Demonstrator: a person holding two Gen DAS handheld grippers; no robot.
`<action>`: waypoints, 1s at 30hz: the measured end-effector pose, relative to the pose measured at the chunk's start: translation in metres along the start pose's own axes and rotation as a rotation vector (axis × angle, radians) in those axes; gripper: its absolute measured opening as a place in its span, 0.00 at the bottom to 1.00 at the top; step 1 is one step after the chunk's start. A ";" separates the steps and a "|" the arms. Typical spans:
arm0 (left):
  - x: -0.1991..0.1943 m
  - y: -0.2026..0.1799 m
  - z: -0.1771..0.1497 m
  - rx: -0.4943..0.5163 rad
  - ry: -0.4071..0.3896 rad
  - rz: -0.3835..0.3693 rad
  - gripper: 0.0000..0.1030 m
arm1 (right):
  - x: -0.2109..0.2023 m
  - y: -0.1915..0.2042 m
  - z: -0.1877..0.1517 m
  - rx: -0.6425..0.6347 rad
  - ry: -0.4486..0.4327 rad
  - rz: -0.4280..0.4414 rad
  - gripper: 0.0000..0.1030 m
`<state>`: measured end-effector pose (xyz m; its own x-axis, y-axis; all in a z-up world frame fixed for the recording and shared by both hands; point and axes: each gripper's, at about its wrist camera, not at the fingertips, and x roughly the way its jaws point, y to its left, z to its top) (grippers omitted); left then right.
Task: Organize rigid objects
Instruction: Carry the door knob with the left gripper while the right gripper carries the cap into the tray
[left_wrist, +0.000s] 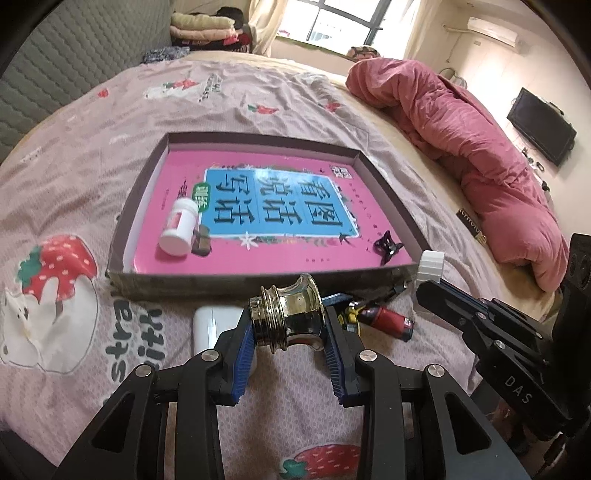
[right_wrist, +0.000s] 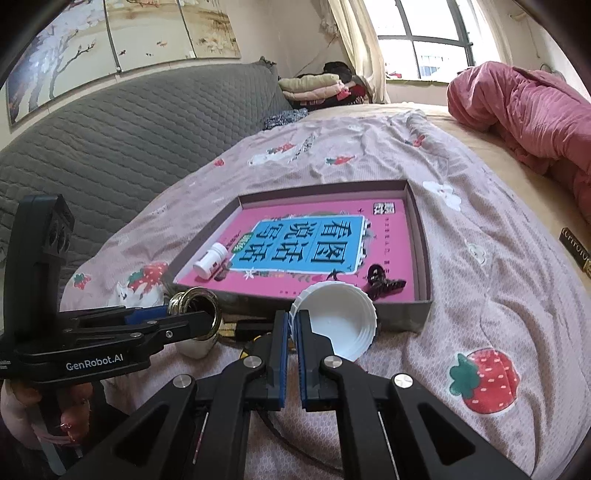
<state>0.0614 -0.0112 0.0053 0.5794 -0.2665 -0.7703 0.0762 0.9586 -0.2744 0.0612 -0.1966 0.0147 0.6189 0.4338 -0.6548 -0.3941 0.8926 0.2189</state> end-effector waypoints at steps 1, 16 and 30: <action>0.000 0.000 0.002 -0.002 -0.005 -0.001 0.35 | -0.001 0.000 0.001 -0.001 -0.005 -0.002 0.04; 0.017 0.005 0.030 -0.047 -0.027 -0.021 0.35 | 0.001 0.004 0.010 -0.034 -0.002 -0.071 0.04; 0.023 0.015 0.049 -0.028 -0.055 -0.022 0.35 | 0.017 0.015 0.031 -0.071 0.013 -0.135 0.04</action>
<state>0.1155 0.0015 0.0113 0.6217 -0.2812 -0.7311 0.0676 0.9491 -0.3075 0.0865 -0.1718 0.0293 0.6608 0.3084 -0.6843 -0.3555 0.9315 0.0765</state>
